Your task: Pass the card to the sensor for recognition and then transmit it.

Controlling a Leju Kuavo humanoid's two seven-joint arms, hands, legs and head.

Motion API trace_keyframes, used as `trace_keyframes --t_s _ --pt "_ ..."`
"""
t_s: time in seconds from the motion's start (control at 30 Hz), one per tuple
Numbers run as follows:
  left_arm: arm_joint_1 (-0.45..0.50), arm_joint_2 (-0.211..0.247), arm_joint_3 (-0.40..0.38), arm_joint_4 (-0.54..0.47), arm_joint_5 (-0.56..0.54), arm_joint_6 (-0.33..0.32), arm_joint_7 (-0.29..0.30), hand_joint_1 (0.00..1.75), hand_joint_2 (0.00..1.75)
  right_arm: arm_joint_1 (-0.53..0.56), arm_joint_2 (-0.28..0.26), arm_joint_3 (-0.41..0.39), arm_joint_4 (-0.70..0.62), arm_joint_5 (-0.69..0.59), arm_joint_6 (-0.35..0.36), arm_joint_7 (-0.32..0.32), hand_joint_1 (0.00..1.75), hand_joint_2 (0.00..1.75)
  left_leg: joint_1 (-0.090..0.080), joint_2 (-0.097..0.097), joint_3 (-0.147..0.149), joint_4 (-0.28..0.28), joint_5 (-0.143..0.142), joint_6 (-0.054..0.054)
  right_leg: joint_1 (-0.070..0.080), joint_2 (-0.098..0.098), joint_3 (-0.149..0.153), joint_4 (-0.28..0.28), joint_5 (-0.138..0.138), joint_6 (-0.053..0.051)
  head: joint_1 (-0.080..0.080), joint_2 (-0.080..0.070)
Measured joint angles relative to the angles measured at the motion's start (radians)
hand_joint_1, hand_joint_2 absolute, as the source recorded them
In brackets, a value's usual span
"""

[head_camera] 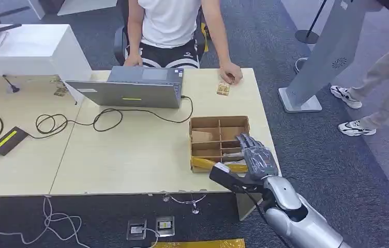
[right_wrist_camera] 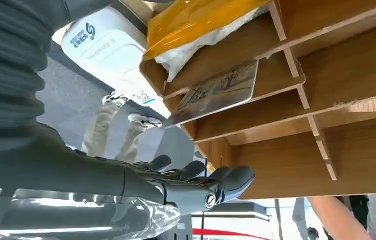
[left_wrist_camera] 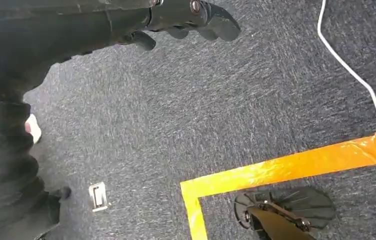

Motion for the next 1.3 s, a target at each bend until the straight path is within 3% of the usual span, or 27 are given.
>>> trace_keyframes --t_s 0.03,0.07,0.13,1.3 --pt "0.000 0.000 0.000 0.000 0.000 0.000 0.000 0.00 1.75 0.000 0.000 0.000 0.000 0.000 0.000 0.000 0.02 1.75 0.000 0.000 0.000 0.000 0.000 0.000 0.000 0.000 0.000 0.000 0.000 0.000 0.000 0.000" --pt "0.000 0.000 0.000 0.000 0.000 0.000 0.000 0.00 1.75 0.000 0.000 0.000 0.000 0.000 0.000 0.000 0.35 1.75 0.000 0.000 0.000 0.000 0.000 0.000 0.000 0.000 0.000 0.000 0.000 0.000 0.000 0.000" --pt "0.000 0.000 0.000 0.000 0.000 0.000 0.001 0.00 1.75 0.000 0.000 0.000 0.000 0.000 0.000 0.000 1.75 1.75 0.000 0.000 0.000 0.000 0.000 0.000 0.000 0.000 0.000 0.000 0.000 0.000 0.000 0.000" --pt "-0.010 0.002 0.000 -0.008 -0.029 -0.014 0.013 0.00 1.75 -0.049 0.039 0.025 0.043 -0.012 -0.010 -0.035 1.75 1.75 0.000 0.000 0.000 0.000 0.000 0.000 0.000 0.000 0.000 0.000 0.000 0.000 0.000 0.000"
